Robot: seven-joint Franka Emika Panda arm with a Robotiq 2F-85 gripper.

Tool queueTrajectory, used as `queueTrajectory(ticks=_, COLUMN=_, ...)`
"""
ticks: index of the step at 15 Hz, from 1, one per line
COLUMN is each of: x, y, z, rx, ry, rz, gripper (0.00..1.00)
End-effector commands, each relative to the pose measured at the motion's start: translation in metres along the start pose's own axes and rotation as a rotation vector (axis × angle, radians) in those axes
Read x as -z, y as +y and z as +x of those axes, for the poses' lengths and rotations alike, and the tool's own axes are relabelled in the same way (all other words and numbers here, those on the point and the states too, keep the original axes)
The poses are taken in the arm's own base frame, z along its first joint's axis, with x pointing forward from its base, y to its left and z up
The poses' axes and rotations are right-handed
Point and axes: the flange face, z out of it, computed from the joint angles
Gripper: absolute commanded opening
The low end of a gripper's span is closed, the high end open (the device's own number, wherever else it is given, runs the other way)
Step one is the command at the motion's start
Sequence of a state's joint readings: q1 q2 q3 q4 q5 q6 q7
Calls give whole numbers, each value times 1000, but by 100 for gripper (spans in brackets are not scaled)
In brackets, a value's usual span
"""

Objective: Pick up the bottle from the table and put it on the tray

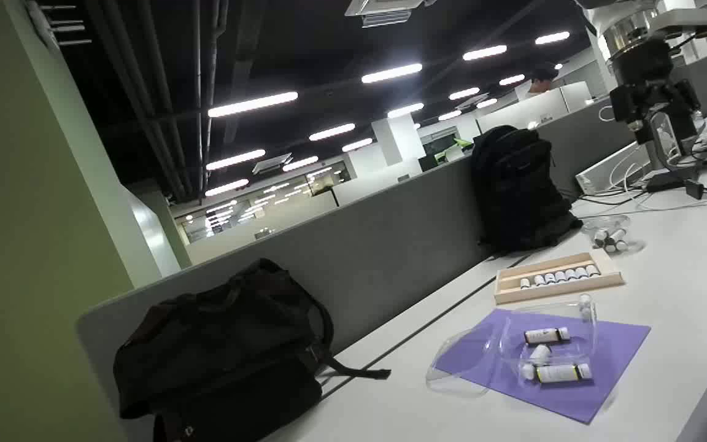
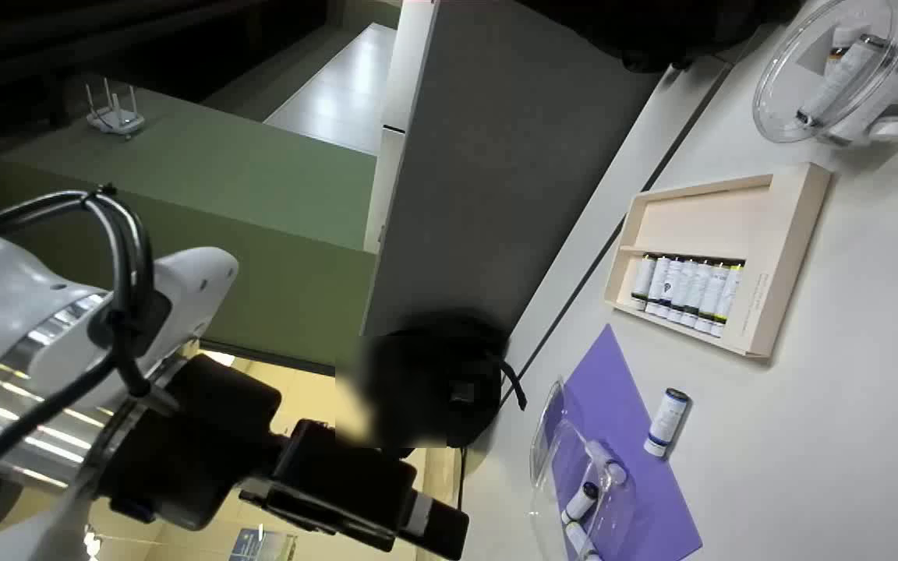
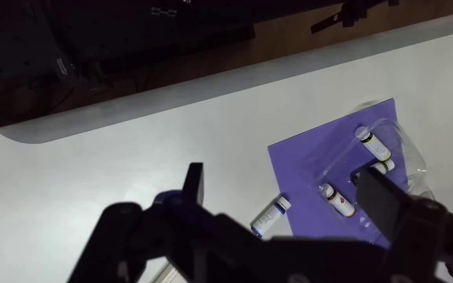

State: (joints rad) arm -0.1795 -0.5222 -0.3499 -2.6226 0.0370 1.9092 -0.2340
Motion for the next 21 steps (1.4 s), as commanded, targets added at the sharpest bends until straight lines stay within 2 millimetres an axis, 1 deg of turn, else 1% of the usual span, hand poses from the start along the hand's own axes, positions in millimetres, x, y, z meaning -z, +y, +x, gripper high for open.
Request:
queueTrajectory(ticks=1, x=0, y=0, z=0, rx=0, ry=-1, rz=0, gripper=100)
queueTrajectory(ticks=9, x=0, y=0, z=0, rx=0, ry=-1, rz=0, gripper=100)
queueTrajectory(ticks=11, x=7, y=0, z=25, rx=-85, ry=55, rz=41, gripper=100)
queueTrajectory(ticks=13, x=9, y=-4, z=61, rx=-188, ry=130, rz=96, gripper=100)
queueTrajectory(ticks=15, x=4, y=-7, z=98, rx=-281, ry=184, rz=141, gripper=100)
queueTrajectory(ticks=16, x=-2, y=-8, z=116, rx=-330, ry=202, rz=158, gripper=100)
queueTrajectory(ticks=18, x=-20, y=-15, z=151, rx=-429, ry=205, rz=172, gripper=100)
queueTrajectory(ticks=20, x=-50, y=-28, z=180, rx=-518, ry=168, rz=154, gripper=100)
queueTrajectory(ticks=21, x=-62, y=-33, z=192, rx=-560, ry=144, rz=142, gripper=100)
